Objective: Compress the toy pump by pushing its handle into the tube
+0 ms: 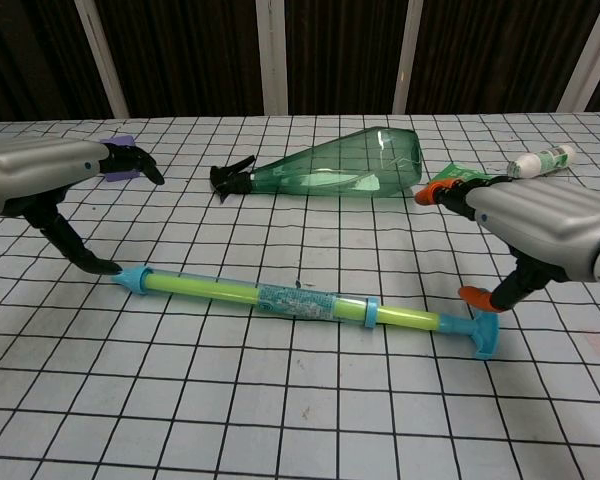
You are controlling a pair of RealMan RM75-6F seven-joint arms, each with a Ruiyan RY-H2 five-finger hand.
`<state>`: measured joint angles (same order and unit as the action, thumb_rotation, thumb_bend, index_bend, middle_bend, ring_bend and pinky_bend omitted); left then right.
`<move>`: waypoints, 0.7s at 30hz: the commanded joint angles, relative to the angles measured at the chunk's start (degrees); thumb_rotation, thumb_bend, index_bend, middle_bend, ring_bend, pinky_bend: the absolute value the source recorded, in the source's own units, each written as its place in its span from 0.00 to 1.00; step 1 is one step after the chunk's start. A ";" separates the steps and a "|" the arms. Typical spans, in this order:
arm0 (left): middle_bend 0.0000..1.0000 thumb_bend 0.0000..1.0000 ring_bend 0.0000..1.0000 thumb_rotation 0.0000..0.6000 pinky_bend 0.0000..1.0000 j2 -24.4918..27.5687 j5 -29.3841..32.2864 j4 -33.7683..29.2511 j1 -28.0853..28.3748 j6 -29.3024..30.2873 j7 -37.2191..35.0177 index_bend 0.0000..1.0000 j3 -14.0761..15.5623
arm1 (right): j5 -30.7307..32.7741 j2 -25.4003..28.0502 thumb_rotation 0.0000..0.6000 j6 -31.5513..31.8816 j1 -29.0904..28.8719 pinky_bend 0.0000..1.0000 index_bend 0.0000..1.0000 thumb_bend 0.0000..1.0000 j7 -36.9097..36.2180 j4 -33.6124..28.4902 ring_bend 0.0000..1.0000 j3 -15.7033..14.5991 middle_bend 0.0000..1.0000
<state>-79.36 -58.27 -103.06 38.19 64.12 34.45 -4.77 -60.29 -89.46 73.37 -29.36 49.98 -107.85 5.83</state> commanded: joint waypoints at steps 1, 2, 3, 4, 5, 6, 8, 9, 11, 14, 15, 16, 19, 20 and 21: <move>0.02 0.17 0.00 1.00 0.00 1.02 -0.72 -1.16 -0.69 0.53 -0.62 0.16 0.54 | 0.83 1.50 1.00 0.47 0.38 0.00 0.00 0.39 0.27 -0.88 0.00 -0.15 0.00; 0.02 0.17 0.00 1.00 0.00 1.43 -1.10 -1.66 -1.06 0.87 -0.97 0.16 0.75 | 0.78 2.13 1.00 0.67 0.61 0.00 0.00 0.39 -0.04 -1.08 0.00 -0.25 0.00; 0.02 0.17 0.00 1.00 0.00 1.87 -1.54 -2.17 -1.46 1.25 -1.32 0.16 1.02 | 0.52 2.82 1.00 0.80 0.87 0.00 0.00 0.39 -0.55 -1.27 0.00 -0.43 0.00; 0.02 0.17 0.00 1.00 0.00 2.40 -2.10 -2.74 -1.95 1.72 -1.77 0.16 1.35 | -0.01 3.66 1.00 0.95 1.20 0.00 0.00 0.39 -1.31 -1.48 0.00 -0.69 0.00; 0.01 0.17 0.00 1.00 0.00 2.97 -2.84 -3.36 -2.59 2.41 -2.41 0.15 1.68 | -0.80 4.69 1.00 1.22 1.68 0.00 0.00 0.39 -2.31 -1.66 0.00 -1.04 0.00; 0.01 0.17 0.00 1.00 0.00 3.52 -3.76 -3.87 -3.24 3.11 -3.07 0.15 2.07 | -1.76 5.74 1.00 1.47 2.18 0.00 0.00 0.39 -3.54 -1.80 0.00 -1.42 0.00; 0.00 0.17 0.00 1.00 0.00 5.09 -6.33 -4.83 -5.08 5.04 -4.51 0.12 3.46 | -4.81 8.71 1.00 2.42 3.89 0.00 0.00 0.38 -7.66 -2.07 0.00 -2.66 0.00; 0.00 0.17 0.00 1.00 0.00 5.78 -7.48 -5.22 -5.92 5.93 -5.13 0.11 4.11 | -6.24 9.93 1.00 3.01 4.68 0.00 0.00 0.37 -9.46 -2.05 0.00 -3.23 0.00; 0.00 0.17 0.00 1.00 0.00 7.16 -9.63 -5.90 -7.61 7.72 -6.18 0.08 5.44 | -9.30 12.37 1.00 4.83 6.49 0.00 0.00 0.36 -12.86 -1.61 0.00 -4.42 0.00; 0.00 0.17 0.00 1.00 0.00 9.35 -13.38 -6.71 -10.66 11.19 -8.41 0.06 7.57 | -13.91 16.14 1.00 7.76 9.50 0.00 0.00 0.35 -19.49 -0.99 0.00 -6.34 0.00; 0.00 0.17 0.00 1.00 0.00 10.16 -14.79 -6.68 -11.83 12.63 -9.27 0.05 8.31 | -15.42 17.64 1.00 8.83 10.61 0.00 0.00 0.35 -21.84 -0.62 0.00 -7.11 0.00; 0.00 0.17 0.00 1.00 0.00 11.13 -16.90 -6.42 -13.52 14.84 -10.66 0.05 9.26 | -17.87 19.59 1.00 10.30 12.06 0.00 0.00 0.35 -25.24 0.22 0.00 -8.26 0.00; 0.00 0.17 0.00 1.00 0.00 12.40 -20.77 -4.94 -17.24 19.62 -14.09 0.03 11.07 | -22.74 22.53 1.00 13.98 15.04 0.00 0.00 0.35 -30.96 3.49 0.00 -10.50 0.00; 0.00 0.17 0.00 1.00 0.00 12.73 -21.72 -4.33 -18.65 21.29 -15.42 0.03 11.69 | -24.19 23.21 1.00 15.53 16.16 0.00 0.00 0.35 -32.54 5.04 0.00 -11.18 0.00; 0.00 0.17 0.00 1.00 0.00 12.98 -22.65 -3.72 -19.88 22.78 -16.65 0.02 12.20 | -25.55 23.65 1.00 17.07 17.26 0.00 0.00 0.35 -34.08 6.61 0.00 -11.78 0.00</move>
<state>-67.99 -78.12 -108.29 21.98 82.83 21.34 5.26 -81.19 -69.02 85.94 -15.93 20.65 -105.34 -3.13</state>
